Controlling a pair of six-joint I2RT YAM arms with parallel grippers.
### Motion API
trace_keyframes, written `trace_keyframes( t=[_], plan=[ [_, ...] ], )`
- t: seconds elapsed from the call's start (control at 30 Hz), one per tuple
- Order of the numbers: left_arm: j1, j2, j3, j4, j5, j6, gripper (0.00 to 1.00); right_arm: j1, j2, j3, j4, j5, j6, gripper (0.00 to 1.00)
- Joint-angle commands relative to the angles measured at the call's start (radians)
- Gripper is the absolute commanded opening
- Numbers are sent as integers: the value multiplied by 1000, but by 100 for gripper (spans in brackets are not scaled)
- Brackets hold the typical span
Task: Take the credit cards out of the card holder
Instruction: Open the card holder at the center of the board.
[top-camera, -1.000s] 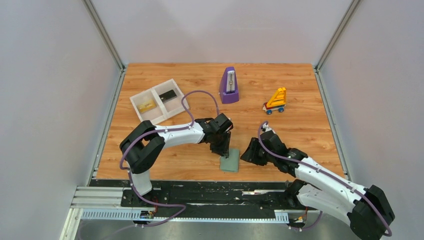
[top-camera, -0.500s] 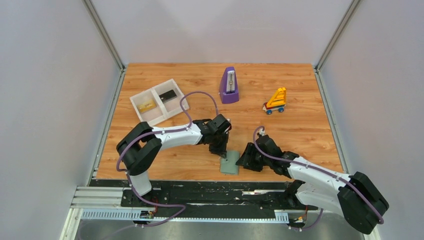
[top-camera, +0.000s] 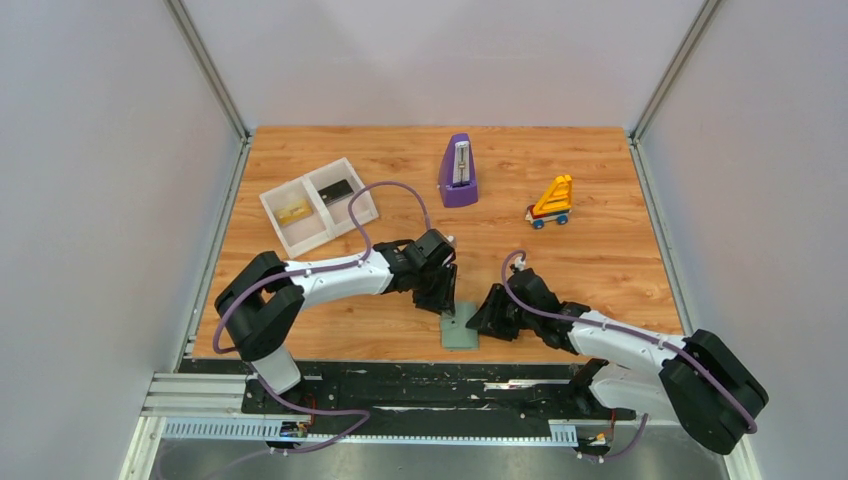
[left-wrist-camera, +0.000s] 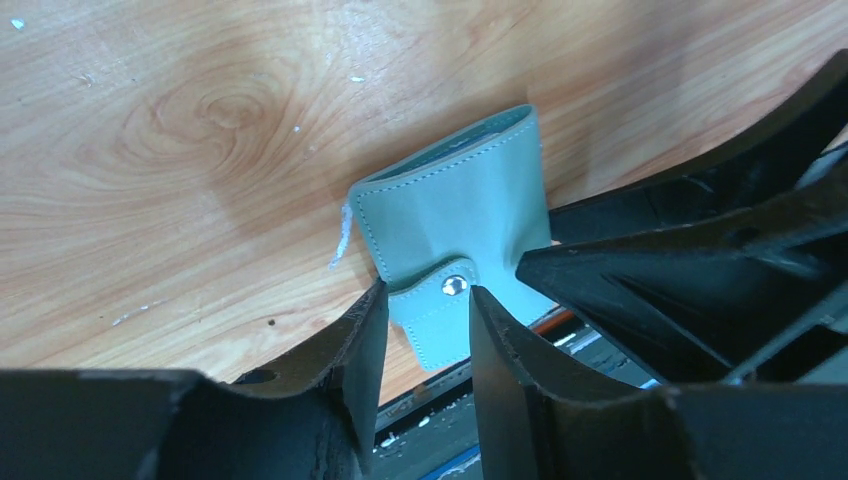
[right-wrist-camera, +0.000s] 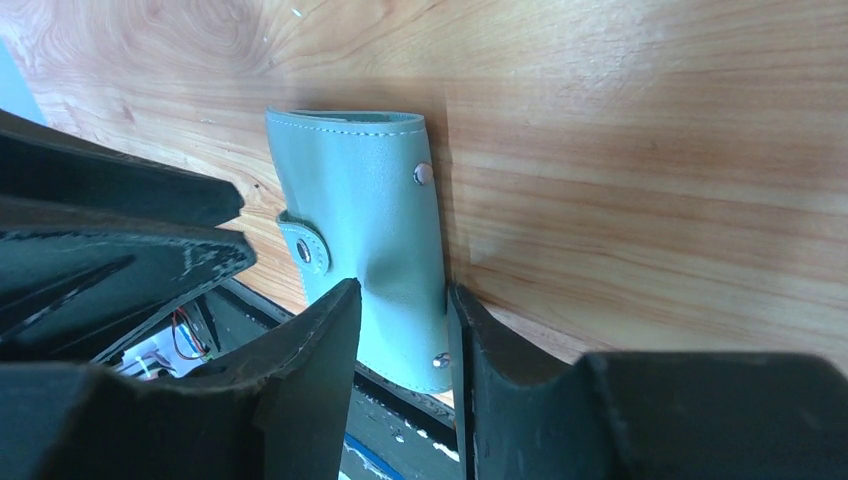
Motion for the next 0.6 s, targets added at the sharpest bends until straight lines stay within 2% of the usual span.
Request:
trace_keyframes(
  t=[0.0, 0.13, 0.23, 0.33, 0.47, 0.57],
  plan=[
    [-10, -71, 8, 3, -19, -23, 45, -3, 0, -16, 62, -14, 40, 37],
    [-31, -72, 37, -37, -32, -30, 48, -3, 4, -28, 63, -12, 47, 35],
    [-52, -65, 55, -61, -50, -33, 48, -3, 2, -30, 63, -11, 48, 29],
    [-57, -42, 55, -52, -41, -45, 48, -3, -12, -38, 105, -14, 50, 20],
    [-60, -19, 52, -47, -42, -48, 48, -3, -48, -52, 142, -25, 38, 3],
    [-61, -1, 53, -45, -46, -45, 49, -3, -76, -61, 147, -22, 35, 0]
  ],
)
